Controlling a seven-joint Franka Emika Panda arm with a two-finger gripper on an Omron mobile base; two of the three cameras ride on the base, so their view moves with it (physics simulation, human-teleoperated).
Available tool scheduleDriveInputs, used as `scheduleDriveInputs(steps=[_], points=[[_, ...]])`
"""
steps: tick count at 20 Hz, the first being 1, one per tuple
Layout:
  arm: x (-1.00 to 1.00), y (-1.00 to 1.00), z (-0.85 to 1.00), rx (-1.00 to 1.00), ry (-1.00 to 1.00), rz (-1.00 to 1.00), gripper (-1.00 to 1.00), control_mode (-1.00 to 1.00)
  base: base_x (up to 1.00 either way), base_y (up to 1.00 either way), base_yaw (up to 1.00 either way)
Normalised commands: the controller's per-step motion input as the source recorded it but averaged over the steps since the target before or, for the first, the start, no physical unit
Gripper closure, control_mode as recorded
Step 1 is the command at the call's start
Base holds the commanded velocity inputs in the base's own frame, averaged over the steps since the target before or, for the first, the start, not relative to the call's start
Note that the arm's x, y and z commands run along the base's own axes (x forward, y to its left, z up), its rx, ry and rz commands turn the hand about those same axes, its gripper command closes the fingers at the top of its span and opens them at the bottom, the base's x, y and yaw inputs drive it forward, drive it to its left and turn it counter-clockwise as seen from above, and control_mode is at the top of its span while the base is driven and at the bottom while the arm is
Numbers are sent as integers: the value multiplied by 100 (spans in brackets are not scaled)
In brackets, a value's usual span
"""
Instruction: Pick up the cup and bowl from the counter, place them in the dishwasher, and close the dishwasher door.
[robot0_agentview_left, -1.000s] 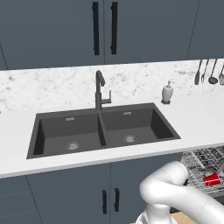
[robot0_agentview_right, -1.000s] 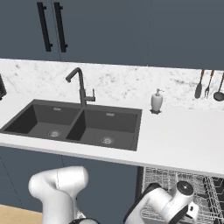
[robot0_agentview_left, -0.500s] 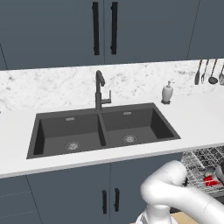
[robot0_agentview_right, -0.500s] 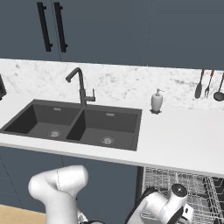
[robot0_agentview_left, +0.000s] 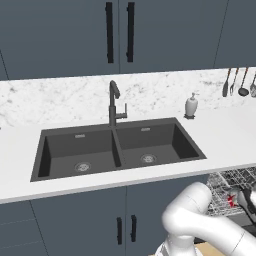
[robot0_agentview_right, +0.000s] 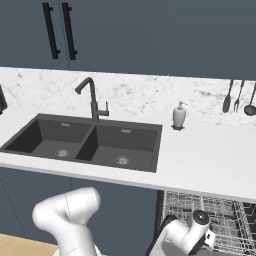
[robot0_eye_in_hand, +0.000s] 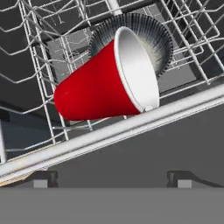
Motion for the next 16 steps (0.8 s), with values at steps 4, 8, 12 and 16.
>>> scheduleDriveInputs(steps=[4, 8, 12, 16], points=[[62, 0, -9, 4, -20, 0, -100, -100, 0, 0, 0], [50, 0, -1, 8, -28, 0, -100, -100, 0, 0, 0], [30, 0, 0, 5, -22, 0, -100, -100, 0, 0, 0], [36, 0, 0, 4, -21, 0, -100, -100, 0, 0, 0]])
